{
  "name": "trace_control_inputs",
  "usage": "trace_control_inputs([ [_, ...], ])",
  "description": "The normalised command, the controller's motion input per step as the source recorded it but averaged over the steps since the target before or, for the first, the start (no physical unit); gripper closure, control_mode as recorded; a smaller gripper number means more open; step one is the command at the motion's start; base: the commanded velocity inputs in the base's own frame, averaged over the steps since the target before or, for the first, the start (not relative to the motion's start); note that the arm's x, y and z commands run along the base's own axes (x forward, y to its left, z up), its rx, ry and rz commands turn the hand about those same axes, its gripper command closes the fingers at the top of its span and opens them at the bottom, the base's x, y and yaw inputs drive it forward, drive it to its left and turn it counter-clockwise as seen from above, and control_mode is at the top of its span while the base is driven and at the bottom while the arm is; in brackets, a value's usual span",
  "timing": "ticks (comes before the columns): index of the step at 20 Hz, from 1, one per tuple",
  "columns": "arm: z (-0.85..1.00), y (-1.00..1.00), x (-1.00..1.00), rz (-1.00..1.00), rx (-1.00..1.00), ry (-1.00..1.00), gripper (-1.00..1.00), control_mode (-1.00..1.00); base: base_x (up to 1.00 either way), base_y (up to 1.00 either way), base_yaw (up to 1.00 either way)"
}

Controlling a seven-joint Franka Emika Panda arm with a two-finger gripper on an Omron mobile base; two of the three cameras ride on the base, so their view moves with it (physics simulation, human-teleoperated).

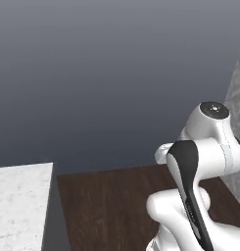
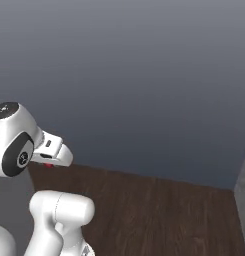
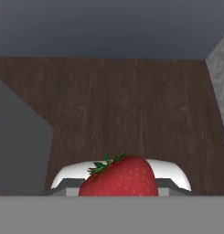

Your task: Take the strawberry from the fridge and place it on top of the pancake, located on the dining counter.

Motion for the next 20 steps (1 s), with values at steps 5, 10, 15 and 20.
trace_control_inputs([
  [5, 0.00, 0.00, 0.00, 0.00, 0.00, 0.00, 1.00, 1.00, 1.00, -0.13, 0.31],
  [10, 0.00, 0.00, 0.00, 0.00, 0.00, 0.00, 1.00, 1.00, 1.00, -0.21, 0.31],
  [15, 0.00, 0.00, 0.00, 0.00, 0.00, 0.00, 1.00, 1.00, 1.00, -0.44, 0.35],
  [20, 0.00, 0.00, 0.00, 0.00, 0.00, 0.00, 1.00, 1.00, 1.00, -0.18, 0.63],
])
